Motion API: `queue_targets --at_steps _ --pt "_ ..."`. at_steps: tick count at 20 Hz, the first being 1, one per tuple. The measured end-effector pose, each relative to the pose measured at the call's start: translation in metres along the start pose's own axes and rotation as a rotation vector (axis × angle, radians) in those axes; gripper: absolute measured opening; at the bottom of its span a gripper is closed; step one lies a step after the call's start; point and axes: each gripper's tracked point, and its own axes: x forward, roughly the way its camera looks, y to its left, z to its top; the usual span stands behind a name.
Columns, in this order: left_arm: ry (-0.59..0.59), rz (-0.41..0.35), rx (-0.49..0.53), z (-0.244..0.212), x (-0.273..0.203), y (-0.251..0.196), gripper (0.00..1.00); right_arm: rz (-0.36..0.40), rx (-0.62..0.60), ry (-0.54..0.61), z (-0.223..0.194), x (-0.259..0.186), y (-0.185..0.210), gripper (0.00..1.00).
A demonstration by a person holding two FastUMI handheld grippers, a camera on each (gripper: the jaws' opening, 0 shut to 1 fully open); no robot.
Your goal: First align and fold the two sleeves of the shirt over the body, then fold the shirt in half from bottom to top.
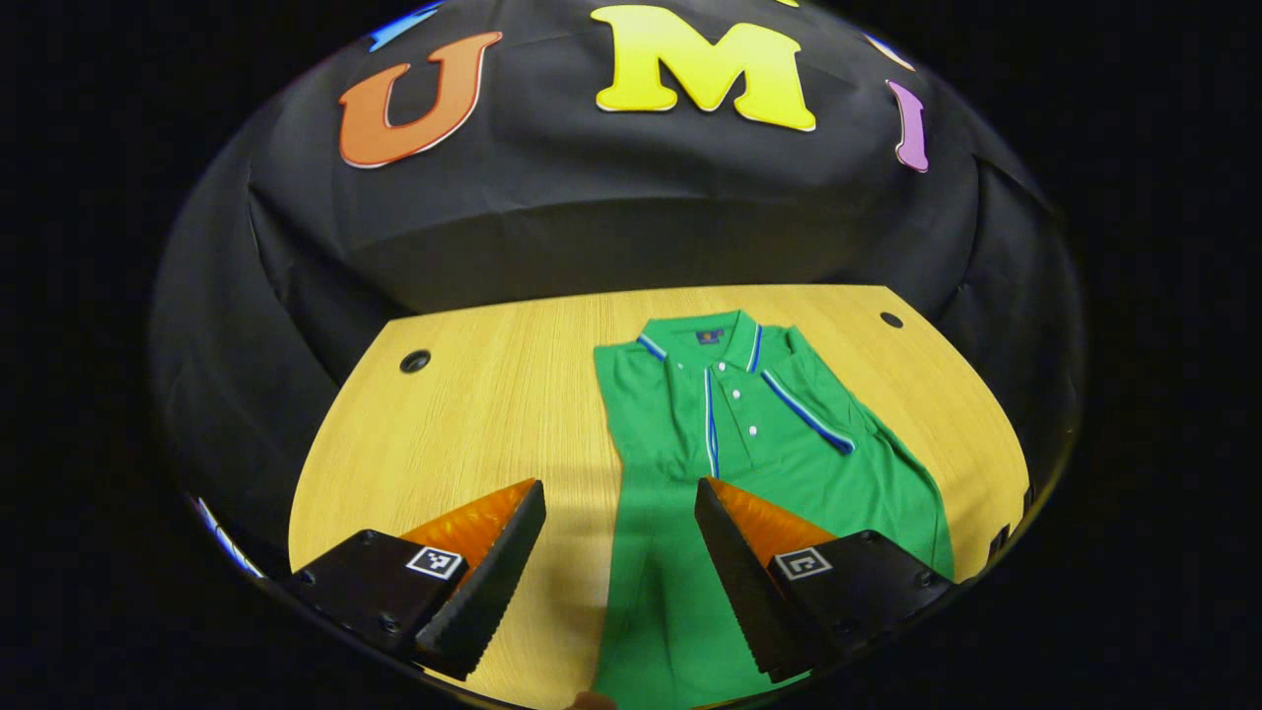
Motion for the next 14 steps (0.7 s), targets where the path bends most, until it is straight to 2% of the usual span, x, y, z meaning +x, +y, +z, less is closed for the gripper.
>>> queue_targets --at_steps 4,7,9,11,14 --pt "0.153 0.054 -0.024 -0.086 -0.027 0.029 0.99 0.038 -0.076 0.107 -0.047 0.024 0.007 0.97" --pt "0.289 0.048 -0.077 -0.151 -0.05 0.031 1.0 0.059 -0.095 0.193 -0.08 0.04 0.008 0.97" --pt "0.373 0.047 -0.123 -0.184 -0.064 0.027 0.99 0.054 -0.08 0.268 -0.103 0.05 0.005 0.97" --pt "0.44 0.023 -0.163 -0.206 -0.078 0.016 0.99 0.048 -0.015 0.329 -0.121 0.054 -0.001 0.97" --pt "0.491 0.004 -0.163 -0.22 -0.092 0.004 0.99 0.01 0.06 0.444 -0.148 0.06 -0.014 0.96"
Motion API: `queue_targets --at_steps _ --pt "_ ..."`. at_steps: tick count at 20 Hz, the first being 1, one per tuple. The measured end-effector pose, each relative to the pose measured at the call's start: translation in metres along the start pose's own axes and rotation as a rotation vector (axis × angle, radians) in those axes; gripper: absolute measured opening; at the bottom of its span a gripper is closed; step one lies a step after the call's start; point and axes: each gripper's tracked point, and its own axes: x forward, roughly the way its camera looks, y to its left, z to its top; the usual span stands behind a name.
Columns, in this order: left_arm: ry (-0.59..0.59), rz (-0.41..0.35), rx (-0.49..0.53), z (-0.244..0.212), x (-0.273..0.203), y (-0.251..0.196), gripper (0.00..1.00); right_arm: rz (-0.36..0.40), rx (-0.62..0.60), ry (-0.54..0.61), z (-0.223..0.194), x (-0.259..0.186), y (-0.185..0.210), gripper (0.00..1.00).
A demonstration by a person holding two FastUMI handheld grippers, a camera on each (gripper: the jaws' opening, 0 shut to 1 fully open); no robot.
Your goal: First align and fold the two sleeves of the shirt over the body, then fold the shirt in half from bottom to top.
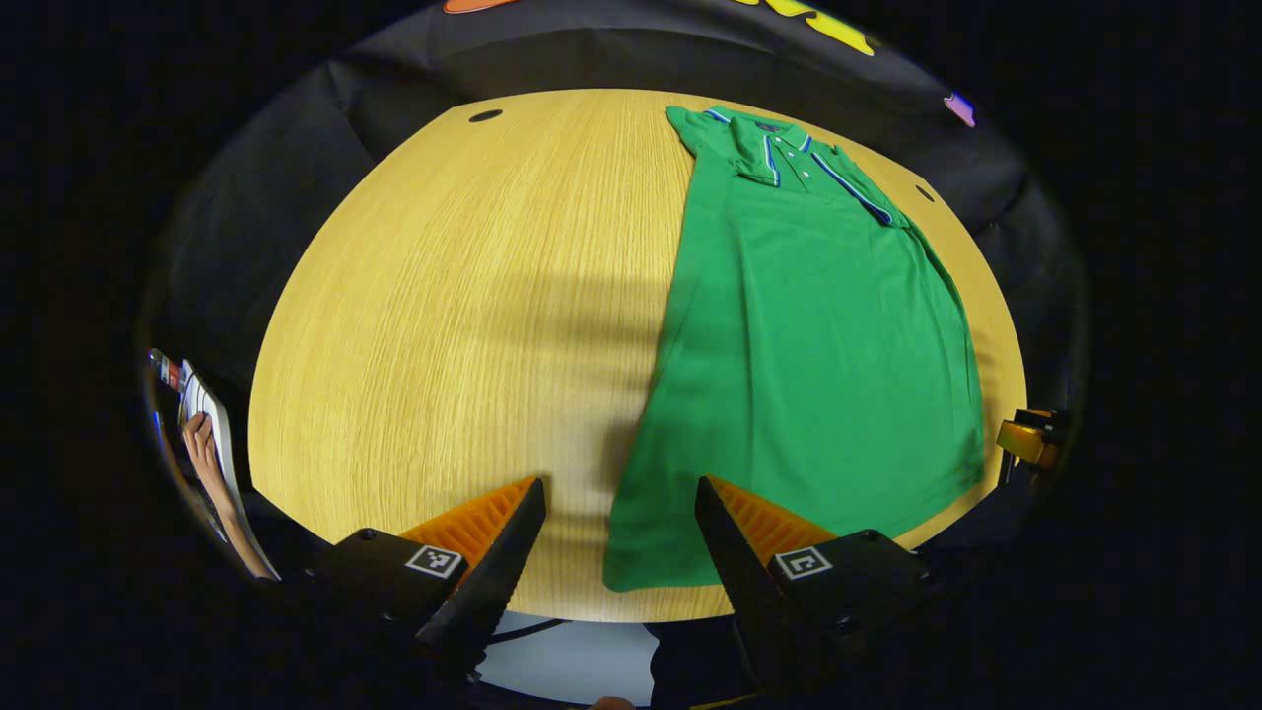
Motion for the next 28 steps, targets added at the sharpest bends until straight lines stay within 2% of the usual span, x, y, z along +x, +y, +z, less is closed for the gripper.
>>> queue_targets --at_steps 3,8,9,10,11,12,13,14,16,17,18,19,20,21,22,24,25,28 --pt "0.06 0.006 0.037 -0.012 -0.003 -0.009 0.99 -0.018 0.029 0.07 -0.013 0.012 -0.002 0.97" --pt "0.131 0.004 0.065 -0.015 -0.008 -0.026 0.94 -0.048 -0.042 0.146 -0.036 0.022 0.004 0.96" --pt "0.14 0.004 0.059 -0.012 -0.009 -0.028 0.99 -0.046 -0.047 0.169 -0.04 0.023 0.006 0.96" --pt "0.155 0.006 0.051 -0.009 -0.012 -0.031 0.91 -0.023 -0.034 0.171 -0.039 0.026 0.011 0.96" --pt "0.172 0.007 0.05 -0.009 -0.014 -0.034 0.9 -0.011 -0.02 0.182 -0.04 0.025 0.015 0.97" --pt "0.179 0.007 0.052 -0.005 -0.017 -0.039 0.89 -0.011 -0.015 0.185 -0.039 0.026 0.014 0.88" --pt "0.183 0.006 0.066 -0.003 -0.02 -0.042 0.88 -0.012 -0.019 0.201 -0.04 0.025 0.014 0.88" --pt "0.188 0.001 0.082 0.0 -0.024 -0.047 0.94 -0.013 -0.02 0.21 -0.04 0.027 0.014 0.88" --pt "0.179 -0.006 0.094 0.007 -0.031 -0.057 0.79 -0.012 -0.026 0.224 -0.037 0.029 0.015 0.87" --pt "0.172 -0.007 0.1 0.011 -0.033 -0.062 0.76 -0.01 -0.024 0.227 -0.034 0.027 0.017 0.74" --pt "0.166 -0.012 0.111 0.016 -0.037 -0.069 0.64 -0.007 -0.046 0.231 -0.035 0.029 0.016 0.6" --pt "0.165 -0.014 0.116 0.021 -0.04 -0.074 0.56 -0.006 -0.066 0.239 -0.036 0.028 0.016 0.58" --pt "0.164 -0.017 0.114 0.02 -0.038 -0.07 0.41 -0.001 -0.08 0.216 -0.031 0.032 0.017 0.58" --pt "0.165 -0.026 0.115 0.019 -0.031 -0.072 0.33 -0.008 -0.058 0.219 -0.031 0.034 0.016 0.34" --pt "0.162 -0.04 0.114 0.026 -0.038 -0.078 0.18 -0.009 -0.058 0.218 -0.028 0.032 0.017 0.11" --pt "0.152 -0.061 0.097 0.027 -0.036 -0.079 0.03 0.005 -0.045 0.21 -0.027 0.036 0.017 0.08" --pt "0.149 -0.069 0.09 0.027 -0.036 -0.078 0.03 0.012 -0.029 0.217 -0.028 0.032 0.019 0.02" --pt "0.14 -0.075 0.062 0.027 -0.037 -0.078 0.03 0.03 -0.022 0.213 -0.028 0.031 0.019 0.02"
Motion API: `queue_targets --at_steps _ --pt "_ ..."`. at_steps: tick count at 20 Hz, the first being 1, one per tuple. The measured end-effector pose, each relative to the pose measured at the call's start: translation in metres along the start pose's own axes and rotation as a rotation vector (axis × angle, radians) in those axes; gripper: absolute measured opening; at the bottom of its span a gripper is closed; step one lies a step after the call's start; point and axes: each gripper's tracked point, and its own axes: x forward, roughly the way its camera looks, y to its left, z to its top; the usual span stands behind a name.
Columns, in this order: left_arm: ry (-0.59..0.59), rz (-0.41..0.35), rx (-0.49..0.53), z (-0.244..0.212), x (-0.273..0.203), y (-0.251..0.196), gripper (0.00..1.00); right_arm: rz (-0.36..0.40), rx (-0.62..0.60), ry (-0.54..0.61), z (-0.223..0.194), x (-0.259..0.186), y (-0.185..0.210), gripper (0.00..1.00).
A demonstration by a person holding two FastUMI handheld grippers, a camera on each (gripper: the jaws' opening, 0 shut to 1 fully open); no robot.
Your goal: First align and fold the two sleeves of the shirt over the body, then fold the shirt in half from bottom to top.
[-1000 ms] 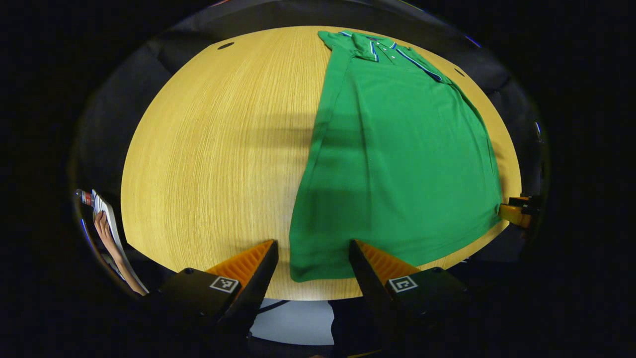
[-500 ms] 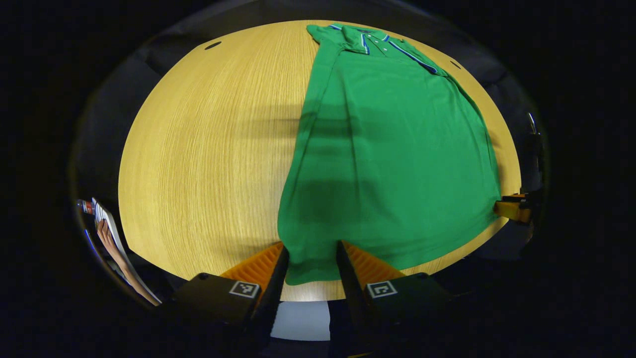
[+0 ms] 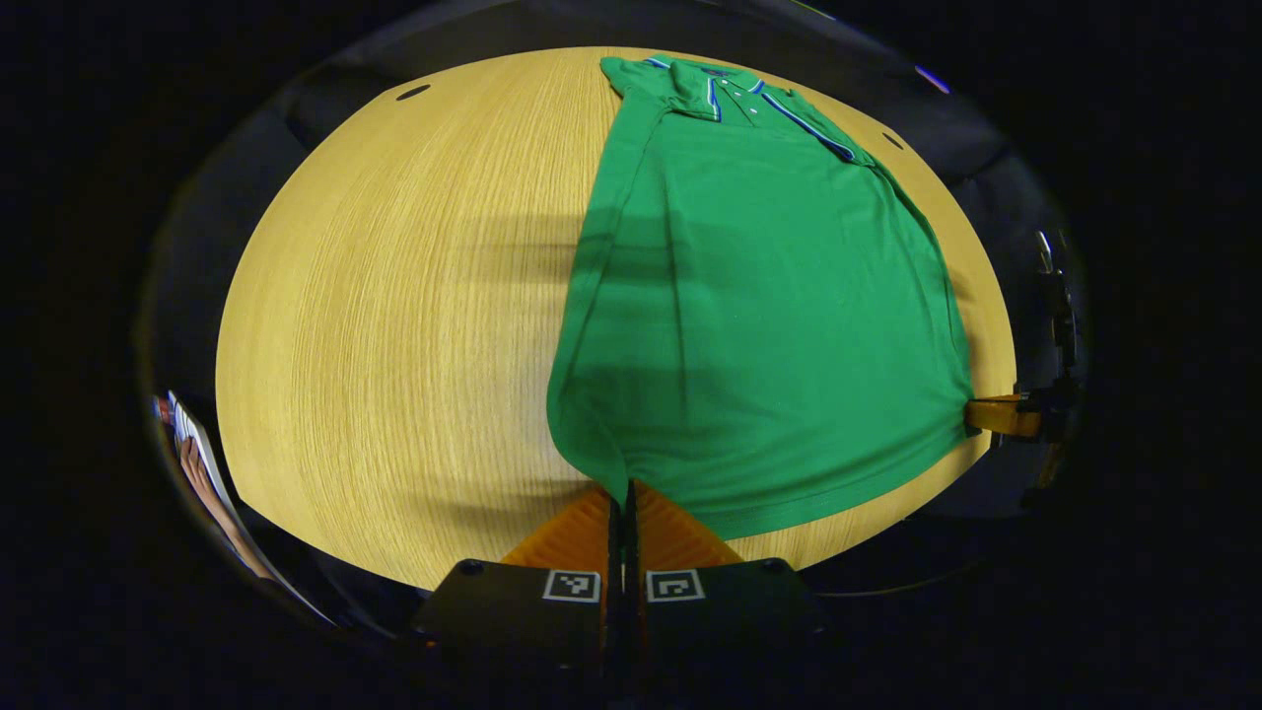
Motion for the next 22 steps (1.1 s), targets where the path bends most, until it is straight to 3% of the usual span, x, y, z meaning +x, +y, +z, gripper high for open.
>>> queue_targets --at_steps 2,12,18,22 --pt "-0.006 0.006 -0.011 -0.001 -0.002 -0.003 0.03 0.041 0.012 -0.006 0.0 -0.003 0.007 0.03" --pt "-0.175 0.013 -0.008 0.043 -0.066 -0.01 0.03 0.088 -0.003 -0.186 0.044 -0.081 0.015 0.0" --pt "-0.301 0.041 0.036 0.111 -0.102 -0.004 0.03 0.123 0.017 -0.304 0.109 -0.126 0.025 0.03" --pt "-0.347 0.05 0.067 0.157 -0.107 -0.004 0.03 0.098 -0.006 -0.359 0.157 -0.142 0.018 0.02"
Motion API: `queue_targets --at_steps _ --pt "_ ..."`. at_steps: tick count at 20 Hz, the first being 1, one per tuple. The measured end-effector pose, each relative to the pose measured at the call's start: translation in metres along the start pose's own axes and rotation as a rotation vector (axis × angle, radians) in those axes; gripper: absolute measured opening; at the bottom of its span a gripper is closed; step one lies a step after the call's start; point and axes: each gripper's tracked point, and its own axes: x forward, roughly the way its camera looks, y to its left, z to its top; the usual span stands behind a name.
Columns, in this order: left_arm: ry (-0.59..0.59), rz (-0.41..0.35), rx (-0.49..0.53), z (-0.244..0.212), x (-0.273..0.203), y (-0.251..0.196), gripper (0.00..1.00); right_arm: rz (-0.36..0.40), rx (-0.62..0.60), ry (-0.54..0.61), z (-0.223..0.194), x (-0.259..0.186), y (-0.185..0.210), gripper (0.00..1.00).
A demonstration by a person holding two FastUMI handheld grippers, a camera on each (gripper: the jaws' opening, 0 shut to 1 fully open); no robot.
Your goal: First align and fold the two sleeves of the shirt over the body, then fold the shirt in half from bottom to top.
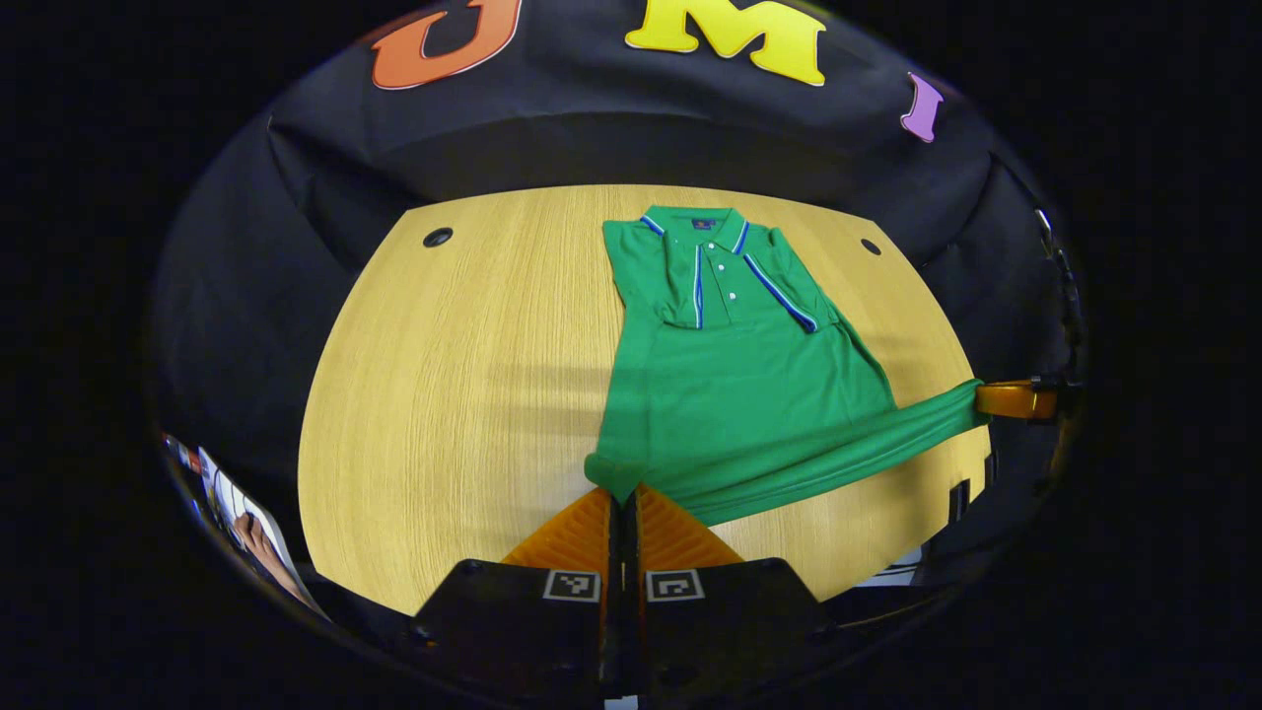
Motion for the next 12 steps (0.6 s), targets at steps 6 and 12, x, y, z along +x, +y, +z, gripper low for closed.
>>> queue_targets --at_steps 6,12 --pt "-0.076 -0.017 0.007 0.068 0.026 -0.003 0.03 -0.02 -0.024 -0.063 0.07 0.019 -0.006 0.03" --pt "-0.117 -0.001 0.041 0.132 0.058 0.005 0.03 -0.029 -0.005 -0.113 0.136 0.044 -0.014 0.06"
